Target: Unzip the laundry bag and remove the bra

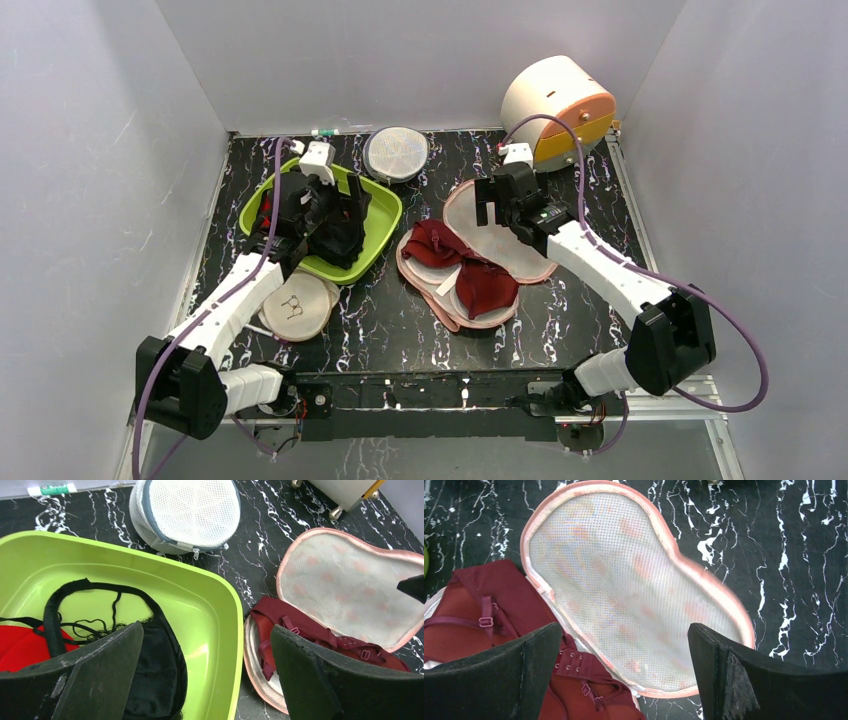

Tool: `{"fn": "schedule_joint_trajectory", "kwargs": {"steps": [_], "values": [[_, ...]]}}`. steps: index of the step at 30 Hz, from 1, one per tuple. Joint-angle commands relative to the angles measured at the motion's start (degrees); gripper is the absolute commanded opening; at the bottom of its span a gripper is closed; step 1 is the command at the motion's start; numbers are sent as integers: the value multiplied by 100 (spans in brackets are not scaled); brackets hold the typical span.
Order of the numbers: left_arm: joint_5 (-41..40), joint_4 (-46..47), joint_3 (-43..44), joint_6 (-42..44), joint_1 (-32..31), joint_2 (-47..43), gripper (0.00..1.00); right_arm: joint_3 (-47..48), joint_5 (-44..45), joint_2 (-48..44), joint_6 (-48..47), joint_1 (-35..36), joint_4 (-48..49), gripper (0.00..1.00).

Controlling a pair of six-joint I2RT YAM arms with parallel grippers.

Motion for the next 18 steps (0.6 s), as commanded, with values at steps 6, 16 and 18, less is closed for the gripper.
{"fn": "schedule_joint_trajectory", "kwargs": {"steps": [6,16,18], "values": [[419,167,68,-128,0,145,98,-358,-1006,-392,101,24,818,98],[1016,469,-48,-221,-231,579,98,-2165,-1483,-1661,489,25,1796,98],[1044,554,-113,-150,-476,629,97,-2444,-1522,-2063,517,25,2093,98]]}}
